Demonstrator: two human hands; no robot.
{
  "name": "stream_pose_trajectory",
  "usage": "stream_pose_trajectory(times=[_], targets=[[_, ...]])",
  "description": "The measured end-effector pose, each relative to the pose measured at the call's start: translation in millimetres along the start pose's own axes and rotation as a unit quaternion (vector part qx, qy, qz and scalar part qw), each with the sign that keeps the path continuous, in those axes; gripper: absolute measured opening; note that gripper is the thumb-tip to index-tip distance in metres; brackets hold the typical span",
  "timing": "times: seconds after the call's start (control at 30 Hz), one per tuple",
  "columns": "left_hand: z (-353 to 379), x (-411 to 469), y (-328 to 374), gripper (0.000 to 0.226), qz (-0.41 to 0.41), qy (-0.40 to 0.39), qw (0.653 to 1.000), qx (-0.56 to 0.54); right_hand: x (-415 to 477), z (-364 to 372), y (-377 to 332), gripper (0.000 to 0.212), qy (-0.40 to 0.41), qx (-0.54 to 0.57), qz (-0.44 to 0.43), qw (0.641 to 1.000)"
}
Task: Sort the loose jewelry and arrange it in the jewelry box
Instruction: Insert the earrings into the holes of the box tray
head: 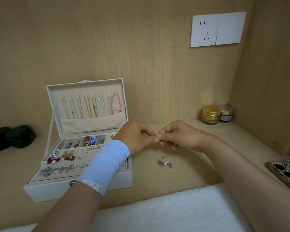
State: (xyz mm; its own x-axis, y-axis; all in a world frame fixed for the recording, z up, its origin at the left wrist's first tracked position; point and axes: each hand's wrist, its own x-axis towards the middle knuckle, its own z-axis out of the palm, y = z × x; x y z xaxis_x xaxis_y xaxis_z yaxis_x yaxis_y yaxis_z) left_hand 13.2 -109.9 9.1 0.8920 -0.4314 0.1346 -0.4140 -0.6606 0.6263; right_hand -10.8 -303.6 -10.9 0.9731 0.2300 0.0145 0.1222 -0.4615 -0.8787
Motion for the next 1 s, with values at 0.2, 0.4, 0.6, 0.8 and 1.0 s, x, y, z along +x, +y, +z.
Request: stream_pose_trajectory(times=[0.2, 0.4, 0.6, 0.8, 1.0], targets=[[-13, -4, -2, 0.004, 0.013, 0.026, 0.999, 0.033, 2, -1, 4, 0.013, -0.014, -0.127, -0.007, 0.992], [-22, -16, -5, 0.006, 0.044, 0.031, 0.998, 0.034, 1, 4, 8, 0.016, -0.067, -0.227, 0.022, 0.971], [-50, -30, -17, 0.002, 0.039, 0.055, 0.998, 0.003, 3, 12, 6, 0.008, -0.05, -0.261, 0.009, 0.964], [-99, -56, -49, 0.009, 0.022, 0.031, 0.999, 0.016, 4, 25, -30, 0.006, 0.04, -0.189, -0.072, 0.979], [-131, -84, -83, 0.013, 0.003, -0.035, 0.998, 0.051, 24, 55, -92, 0.009, -0.037, -0.168, -0.116, 0.978]])
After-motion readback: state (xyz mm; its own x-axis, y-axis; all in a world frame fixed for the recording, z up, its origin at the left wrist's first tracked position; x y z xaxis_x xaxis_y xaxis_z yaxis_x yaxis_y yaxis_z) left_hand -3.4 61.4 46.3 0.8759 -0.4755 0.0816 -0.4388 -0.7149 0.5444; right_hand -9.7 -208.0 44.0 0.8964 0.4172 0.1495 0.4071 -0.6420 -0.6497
